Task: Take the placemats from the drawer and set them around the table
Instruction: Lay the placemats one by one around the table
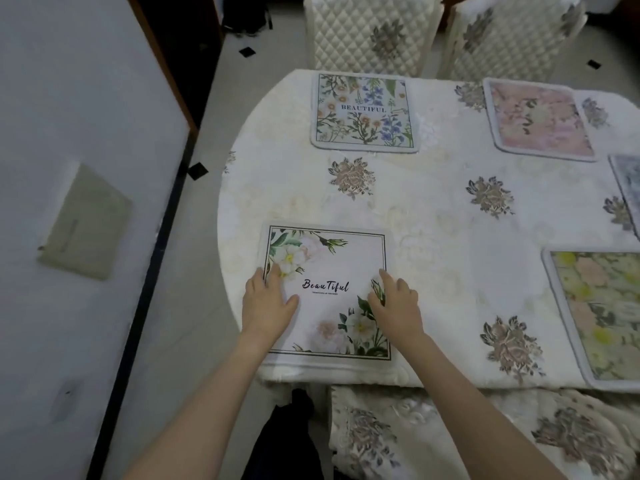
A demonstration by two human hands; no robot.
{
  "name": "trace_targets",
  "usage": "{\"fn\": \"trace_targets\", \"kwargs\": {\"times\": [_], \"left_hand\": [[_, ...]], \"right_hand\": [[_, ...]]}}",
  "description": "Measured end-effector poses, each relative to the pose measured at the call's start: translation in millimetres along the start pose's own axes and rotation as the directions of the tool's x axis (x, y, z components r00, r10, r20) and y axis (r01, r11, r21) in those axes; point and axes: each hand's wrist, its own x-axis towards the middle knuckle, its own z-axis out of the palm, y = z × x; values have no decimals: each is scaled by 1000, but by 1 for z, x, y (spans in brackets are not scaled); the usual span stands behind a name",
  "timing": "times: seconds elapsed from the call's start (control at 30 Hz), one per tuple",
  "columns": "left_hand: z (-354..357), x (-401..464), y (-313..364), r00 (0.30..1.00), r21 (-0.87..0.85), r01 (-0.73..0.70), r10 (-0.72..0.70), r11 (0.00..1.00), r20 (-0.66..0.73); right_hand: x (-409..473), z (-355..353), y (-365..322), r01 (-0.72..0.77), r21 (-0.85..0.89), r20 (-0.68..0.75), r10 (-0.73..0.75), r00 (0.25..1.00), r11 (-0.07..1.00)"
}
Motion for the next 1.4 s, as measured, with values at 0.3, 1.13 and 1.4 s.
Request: {"fn": "trace_targets", "kwargs": {"times": [0.3, 1.13, 1.4], "left_hand": [[-5, 10, -2, 984, -96, 163, -169, 982, -49], [86, -28, 109, 998, -512, -62, 45, 857, -45], [101, -31, 101, 976, -96, -125, 105, 988, -191]], "right_hand": [[9, 10, 0, -108, 214, 2, 110, 994, 971], [18, -73, 171, -36, 543, -90, 100, 991, 839], [24, -53, 187, 157, 116, -171, -136, 976, 981]]}}
